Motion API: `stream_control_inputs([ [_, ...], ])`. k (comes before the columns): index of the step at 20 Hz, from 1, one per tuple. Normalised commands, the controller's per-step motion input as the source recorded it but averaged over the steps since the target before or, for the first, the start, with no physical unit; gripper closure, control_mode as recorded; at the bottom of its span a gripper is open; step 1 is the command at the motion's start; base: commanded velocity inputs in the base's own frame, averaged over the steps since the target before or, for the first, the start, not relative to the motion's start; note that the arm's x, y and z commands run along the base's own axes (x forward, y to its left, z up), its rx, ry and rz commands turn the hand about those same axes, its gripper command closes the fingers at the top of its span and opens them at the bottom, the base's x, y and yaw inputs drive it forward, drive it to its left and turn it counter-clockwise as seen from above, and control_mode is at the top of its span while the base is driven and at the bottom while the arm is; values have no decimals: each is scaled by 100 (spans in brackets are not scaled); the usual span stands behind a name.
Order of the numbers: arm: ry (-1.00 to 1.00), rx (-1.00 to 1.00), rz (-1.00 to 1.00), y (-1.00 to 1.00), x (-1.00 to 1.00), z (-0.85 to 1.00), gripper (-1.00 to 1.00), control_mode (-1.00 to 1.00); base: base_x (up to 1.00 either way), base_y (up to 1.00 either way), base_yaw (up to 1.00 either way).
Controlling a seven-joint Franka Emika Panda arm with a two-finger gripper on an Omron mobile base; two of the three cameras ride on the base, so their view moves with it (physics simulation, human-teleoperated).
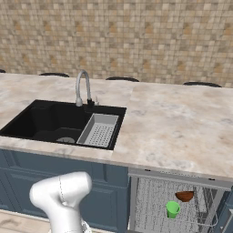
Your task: Pick up the cup and bowl from the counter, place them in the dishwasher, and close the dishwasher door.
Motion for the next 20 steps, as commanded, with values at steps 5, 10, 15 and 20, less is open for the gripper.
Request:
stream_control_inputs([
  [5, -32, -8, 8, 6, 20, -66, -100, -100, 0, 0, 0],
  [10, -19, -5, 4, 26, 74, -40, -100, -100, 0, 0, 0],
  [15, -14, -6, 2, 30, 90, -34, -100, -100, 0, 0, 0],
  [20, -12, -7, 1, 25, 86, -35, -100, -100, 0, 0, 0],
])
